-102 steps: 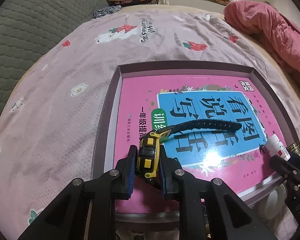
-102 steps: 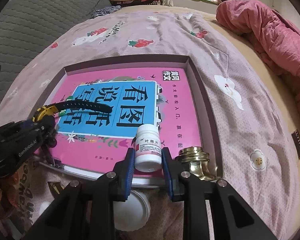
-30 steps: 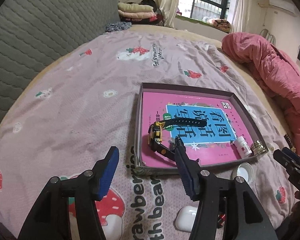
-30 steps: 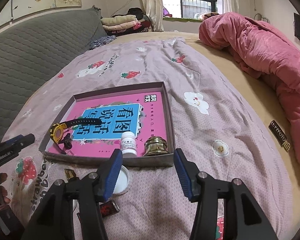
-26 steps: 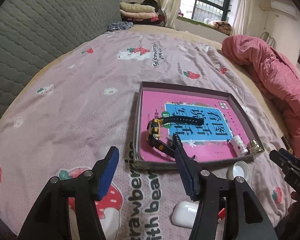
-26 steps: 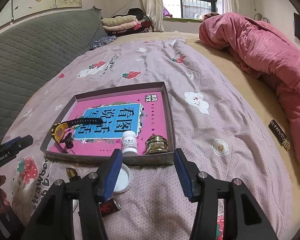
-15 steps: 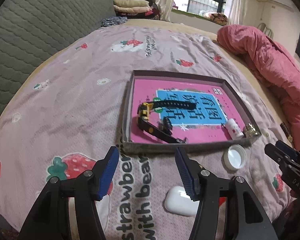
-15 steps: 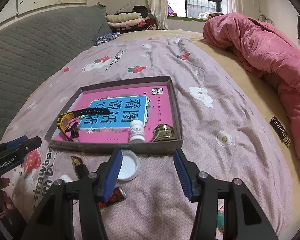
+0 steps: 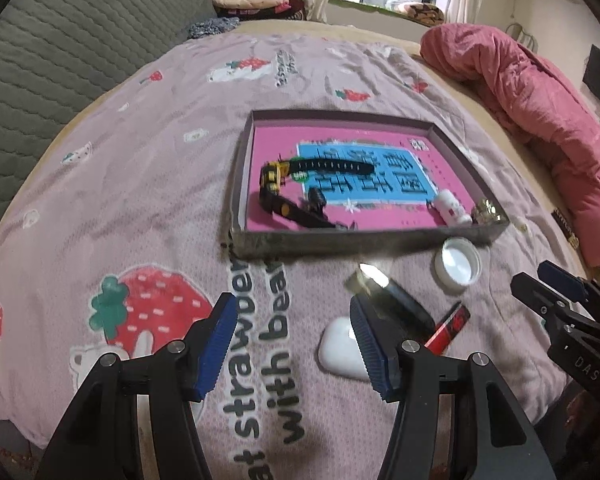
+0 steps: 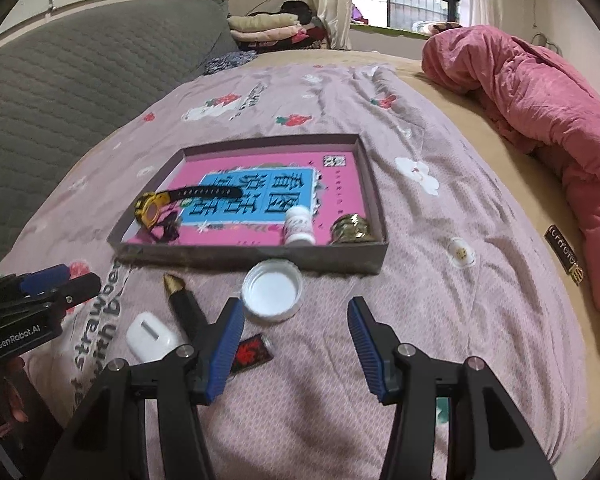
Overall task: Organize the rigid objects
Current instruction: 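Withdraw both open grippers from the box toward the remaining items, then close the left gripper on the white earbud case while the right gripper approaches the red lighter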
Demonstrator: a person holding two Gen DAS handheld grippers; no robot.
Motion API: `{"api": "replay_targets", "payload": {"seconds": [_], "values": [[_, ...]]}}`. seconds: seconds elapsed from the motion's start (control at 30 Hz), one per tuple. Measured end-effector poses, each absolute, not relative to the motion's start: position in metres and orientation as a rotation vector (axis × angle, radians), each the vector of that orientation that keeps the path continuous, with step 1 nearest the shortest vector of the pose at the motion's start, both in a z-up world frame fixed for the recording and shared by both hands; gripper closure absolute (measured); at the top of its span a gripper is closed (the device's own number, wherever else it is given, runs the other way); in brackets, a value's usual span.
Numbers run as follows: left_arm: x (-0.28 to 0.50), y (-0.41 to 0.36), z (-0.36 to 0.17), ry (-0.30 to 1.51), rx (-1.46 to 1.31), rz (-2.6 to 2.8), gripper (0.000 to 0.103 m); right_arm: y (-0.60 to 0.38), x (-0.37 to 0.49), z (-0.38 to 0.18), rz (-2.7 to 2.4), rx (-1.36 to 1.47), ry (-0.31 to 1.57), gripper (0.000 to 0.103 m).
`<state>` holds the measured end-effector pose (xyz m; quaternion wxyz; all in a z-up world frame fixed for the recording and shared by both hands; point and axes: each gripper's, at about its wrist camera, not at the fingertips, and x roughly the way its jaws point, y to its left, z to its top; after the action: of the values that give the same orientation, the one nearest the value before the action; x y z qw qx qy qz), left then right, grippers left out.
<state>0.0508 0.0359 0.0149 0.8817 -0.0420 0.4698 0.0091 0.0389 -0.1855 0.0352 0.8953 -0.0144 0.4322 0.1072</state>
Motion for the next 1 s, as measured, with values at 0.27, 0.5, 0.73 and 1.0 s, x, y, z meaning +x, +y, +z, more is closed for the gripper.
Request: {"api": "replay_targets", "payload": {"seconds": [0.27,0.5,0.73,1.0], "values": [[0.039,0.026,0.002,1.029,-0.067,-0.021,0.043,-0.173,0.023,0.024,0.269,-0.045,0.943,0.049],[0.035,0.016,-0.007,1.082,-0.059,-0.058,0.043,-0.166,0.013,0.017,0.292,-0.065,0.973,0.049],[0.030,0.009,-0.011,1.115,-0.059,-0.098,0.043,-0.164,0.008,0.015,0.303,-0.067,0.994,0.049],[0.034,0.003,-0.018,1.138,-0.059,-0.152,0.043,-0.162,0.006,0.011,0.315,-0.078,1.009,0.049]]}}
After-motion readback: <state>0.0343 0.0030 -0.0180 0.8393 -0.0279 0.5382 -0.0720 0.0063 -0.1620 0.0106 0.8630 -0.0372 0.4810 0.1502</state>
